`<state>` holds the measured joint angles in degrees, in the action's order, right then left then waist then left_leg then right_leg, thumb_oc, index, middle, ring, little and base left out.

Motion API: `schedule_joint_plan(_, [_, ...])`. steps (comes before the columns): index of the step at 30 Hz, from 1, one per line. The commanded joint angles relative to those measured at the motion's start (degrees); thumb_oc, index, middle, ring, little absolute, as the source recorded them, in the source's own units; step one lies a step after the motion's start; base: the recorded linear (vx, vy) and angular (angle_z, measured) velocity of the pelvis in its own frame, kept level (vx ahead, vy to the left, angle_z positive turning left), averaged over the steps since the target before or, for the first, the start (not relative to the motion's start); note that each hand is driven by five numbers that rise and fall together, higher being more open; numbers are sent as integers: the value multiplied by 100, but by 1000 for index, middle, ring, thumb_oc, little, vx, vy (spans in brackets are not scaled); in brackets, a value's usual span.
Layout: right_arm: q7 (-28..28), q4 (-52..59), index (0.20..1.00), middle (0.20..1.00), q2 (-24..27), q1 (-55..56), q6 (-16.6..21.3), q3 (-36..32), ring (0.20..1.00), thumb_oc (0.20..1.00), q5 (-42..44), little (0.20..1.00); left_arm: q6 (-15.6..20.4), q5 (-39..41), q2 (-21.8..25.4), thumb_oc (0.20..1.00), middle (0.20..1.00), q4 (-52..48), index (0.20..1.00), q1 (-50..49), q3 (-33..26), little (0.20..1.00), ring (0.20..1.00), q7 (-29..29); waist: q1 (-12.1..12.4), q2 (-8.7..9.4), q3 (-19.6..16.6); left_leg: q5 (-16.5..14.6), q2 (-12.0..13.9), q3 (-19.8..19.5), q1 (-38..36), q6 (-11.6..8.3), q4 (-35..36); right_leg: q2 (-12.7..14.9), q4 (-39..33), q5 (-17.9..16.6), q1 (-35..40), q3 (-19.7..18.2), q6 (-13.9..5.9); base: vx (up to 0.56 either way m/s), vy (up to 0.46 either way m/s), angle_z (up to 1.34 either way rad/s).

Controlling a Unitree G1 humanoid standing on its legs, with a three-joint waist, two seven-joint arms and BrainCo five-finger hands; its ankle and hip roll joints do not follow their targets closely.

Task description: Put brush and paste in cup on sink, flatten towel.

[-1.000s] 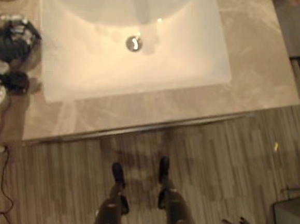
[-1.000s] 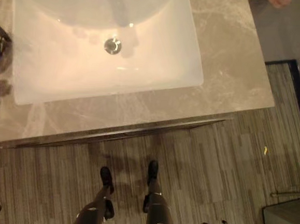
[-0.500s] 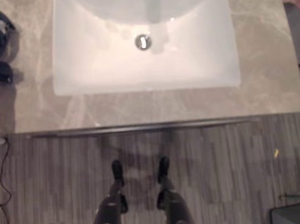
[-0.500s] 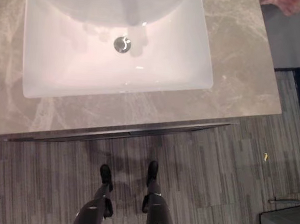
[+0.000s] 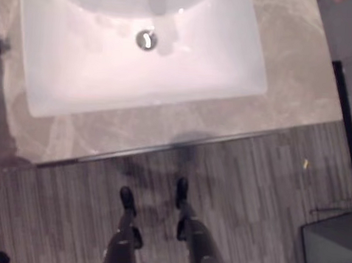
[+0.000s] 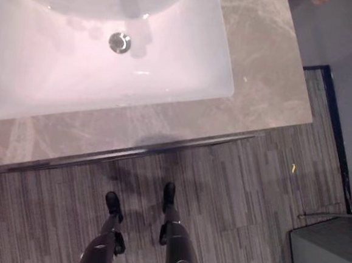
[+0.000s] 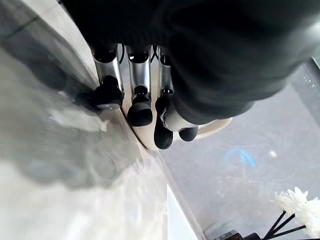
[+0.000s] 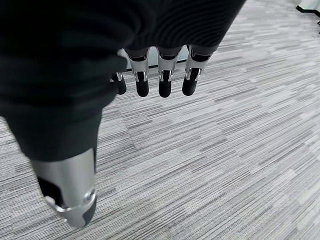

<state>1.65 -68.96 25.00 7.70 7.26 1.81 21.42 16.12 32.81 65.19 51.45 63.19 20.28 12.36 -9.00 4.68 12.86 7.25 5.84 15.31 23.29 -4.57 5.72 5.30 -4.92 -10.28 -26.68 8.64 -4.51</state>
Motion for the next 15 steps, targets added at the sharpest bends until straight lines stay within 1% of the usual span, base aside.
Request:
schedule_joint_plan(1, [9, 33, 1000, 1000, 265, 412, -67, 38, 1000, 1000, 266, 1000, 52, 109, -6, 200, 200, 501, 200, 538, 258, 200, 200, 118, 49, 46, -125, -331, -5, -240, -141, -1, -72, 133, -8, -74, 210, -11, -482, 0, 0, 0])
schedule_joint_plan(8, [52, 262, 1000, 1000, 237, 449, -40, 141, 1000, 1000, 443, 1000, 43, 131, 19, 200, 200, 950, 200, 1272, 701, 200, 200, 198, -15, 80, -105, -331, -1, -256, 8, -5, -72, 100, -8, -131, 66, -23, -506, 4, 3, -1])
schedule_joint_plan(15, [31, 297, 1000, 1000, 193, 481, -33, 183, 1000, 1000, 439, 1000, 45, 133, -18, 200, 200, 1097, 200, 1611, 889, 200, 200, 253, -27, 77, -73, -316, -33, -274, 143, -10, -72, 92, -8, -189, -71, -49, -534, 1, 4, -1])
